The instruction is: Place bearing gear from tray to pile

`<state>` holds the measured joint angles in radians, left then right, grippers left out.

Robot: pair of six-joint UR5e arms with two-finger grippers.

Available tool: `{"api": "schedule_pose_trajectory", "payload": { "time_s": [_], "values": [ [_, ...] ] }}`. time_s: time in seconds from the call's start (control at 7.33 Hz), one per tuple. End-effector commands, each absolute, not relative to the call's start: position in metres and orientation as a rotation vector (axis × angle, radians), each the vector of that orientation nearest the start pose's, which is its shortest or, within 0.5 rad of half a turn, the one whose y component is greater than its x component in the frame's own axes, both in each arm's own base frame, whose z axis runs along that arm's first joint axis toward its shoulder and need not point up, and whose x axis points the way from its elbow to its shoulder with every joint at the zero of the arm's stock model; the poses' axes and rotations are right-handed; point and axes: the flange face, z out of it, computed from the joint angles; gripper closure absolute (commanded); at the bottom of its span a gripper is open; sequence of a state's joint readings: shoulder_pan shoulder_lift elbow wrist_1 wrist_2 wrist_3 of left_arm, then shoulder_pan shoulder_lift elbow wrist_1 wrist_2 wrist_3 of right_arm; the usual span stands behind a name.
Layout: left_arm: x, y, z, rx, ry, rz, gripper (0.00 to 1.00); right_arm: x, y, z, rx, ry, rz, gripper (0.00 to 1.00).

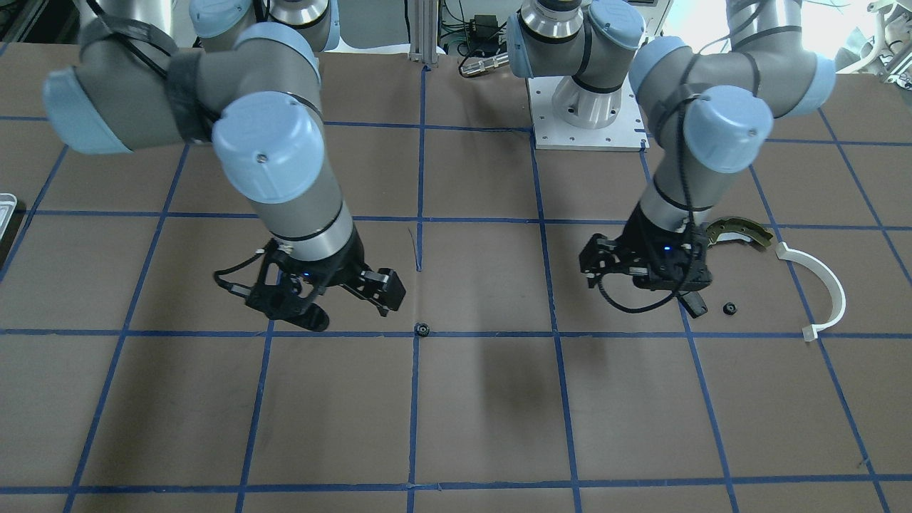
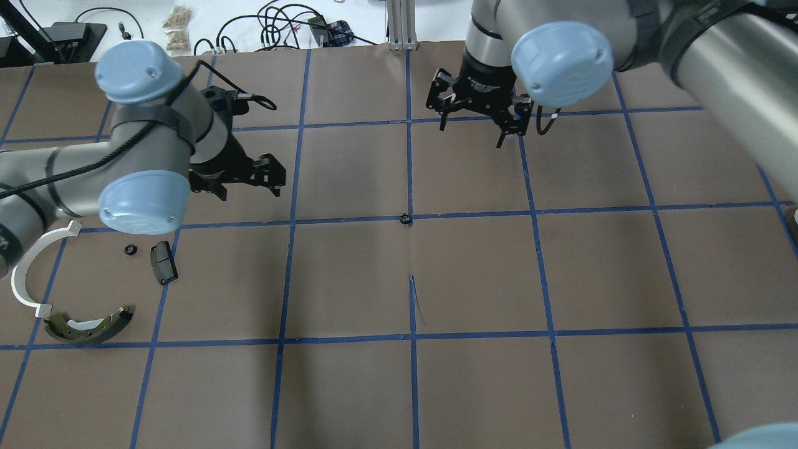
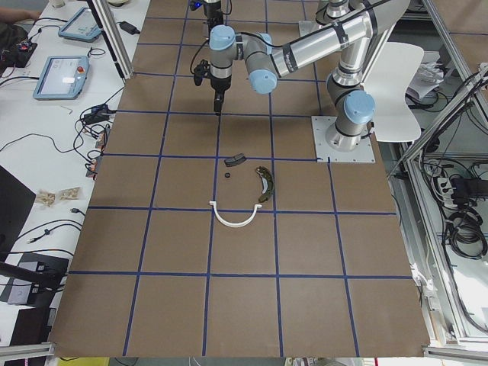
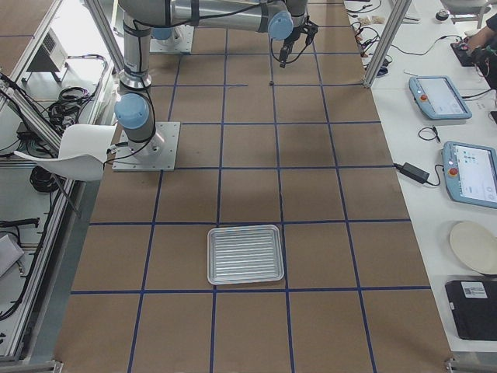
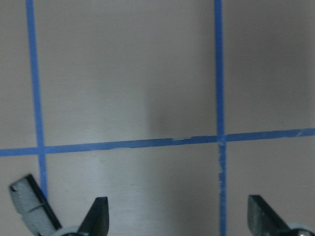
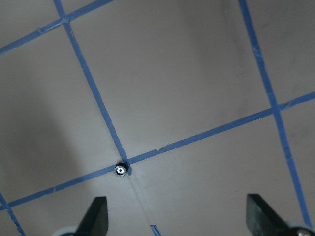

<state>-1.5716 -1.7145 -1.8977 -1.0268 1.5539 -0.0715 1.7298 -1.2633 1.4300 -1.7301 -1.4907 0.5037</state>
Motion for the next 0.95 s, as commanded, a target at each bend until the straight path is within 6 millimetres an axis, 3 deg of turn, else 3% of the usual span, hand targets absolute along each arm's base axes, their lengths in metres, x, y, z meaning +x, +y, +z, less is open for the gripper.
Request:
{"api": "schedule_pose_trajectory", "payload": {
  "time_s": [0.0, 0.14, 0.27, 0.41, 0.68, 0.82],
  "values": [
    [-0.236, -0.506, 0.294, -0.247, 3.244, -0.043, 0.0, 0.195, -0.562, 0.455, 0.357, 3.063, 0.027, 0.0],
    [-0.267, -0.507, 0.277, -0.185, 3.262, 0.003, 0.0, 0.174, -0.533, 0.486, 0.24, 3.093, 0.073, 0.0],
    [-0.28, -0.523, 0.268, -0.234, 3.261, 0.013, 0.0, 0.138, -0.512, 0.522, 0.1, 3.107, 0.024, 0.0],
    [-0.308, -0.531, 0.255, -0.326, 3.242, 0.037, 0.0, 0.124, -0.503, 0.535, 0.05, 3.1, -0.012, 0.0],
    [-0.34, -0.535, 0.219, -0.323, 3.214, 0.095, 0.02, 0.121, -0.508, 0.529, -0.024, 3.117, -0.03, 0.0],
    [-0.346, -0.534, 0.203, -0.272, 3.167, 0.085, 0.02, 0.122, -0.504, 0.512, -0.024, 3.117, 0.005, 0.0]
  ]
}}
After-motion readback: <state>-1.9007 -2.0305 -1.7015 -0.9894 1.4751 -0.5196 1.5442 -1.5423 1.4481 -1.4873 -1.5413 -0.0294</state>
